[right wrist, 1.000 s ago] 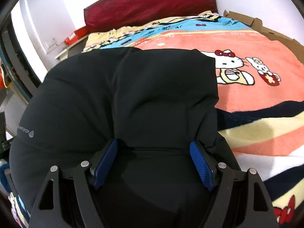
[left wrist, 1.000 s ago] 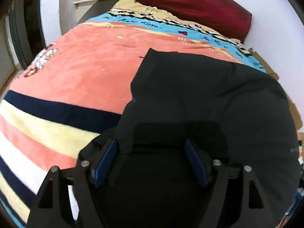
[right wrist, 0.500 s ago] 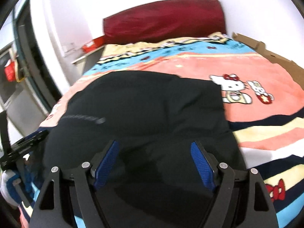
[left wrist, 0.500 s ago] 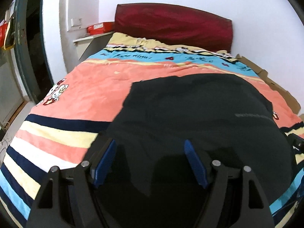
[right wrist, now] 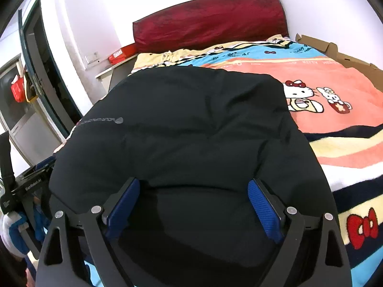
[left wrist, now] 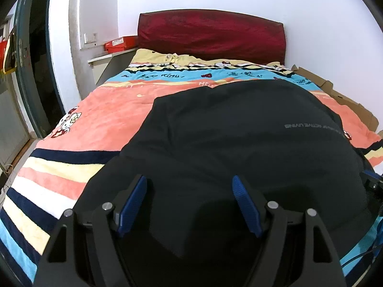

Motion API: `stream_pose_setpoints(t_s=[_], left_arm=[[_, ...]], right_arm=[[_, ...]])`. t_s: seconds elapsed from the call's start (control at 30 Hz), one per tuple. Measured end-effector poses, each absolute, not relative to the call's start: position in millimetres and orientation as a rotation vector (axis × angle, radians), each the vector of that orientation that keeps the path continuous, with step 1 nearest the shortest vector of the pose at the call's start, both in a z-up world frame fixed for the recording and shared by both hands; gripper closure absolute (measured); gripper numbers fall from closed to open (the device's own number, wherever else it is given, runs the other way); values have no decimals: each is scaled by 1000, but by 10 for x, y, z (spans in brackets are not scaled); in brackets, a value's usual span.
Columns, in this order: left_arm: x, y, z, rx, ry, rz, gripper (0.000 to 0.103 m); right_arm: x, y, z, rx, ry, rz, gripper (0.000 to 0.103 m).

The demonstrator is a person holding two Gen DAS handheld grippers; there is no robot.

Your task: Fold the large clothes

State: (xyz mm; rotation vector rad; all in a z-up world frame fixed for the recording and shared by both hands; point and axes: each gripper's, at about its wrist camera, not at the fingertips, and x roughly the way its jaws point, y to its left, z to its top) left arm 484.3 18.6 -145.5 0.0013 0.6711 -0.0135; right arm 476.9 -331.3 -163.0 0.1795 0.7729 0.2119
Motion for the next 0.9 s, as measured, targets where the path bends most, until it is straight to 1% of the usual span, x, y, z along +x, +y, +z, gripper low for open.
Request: stream_pose_setpoints(t_s=[0.4,0.53,0.67,0.9], left_arm=[[4799,201,-1473,-1,689,-14,29],[4818,250,-1258,-42,674,-31,30],[5082,23,-1058,-27,695,-106,30],[5703,-368,-982,36,765,-168,30]], right_arm=[[4619,-3536,-1678,173,796,149,13],[4601,-3538,-1557,133,794,102,13],[4808,-3359,-1351,118,765,145,13],[5536,-2830,-1138,71,789,246,13]])
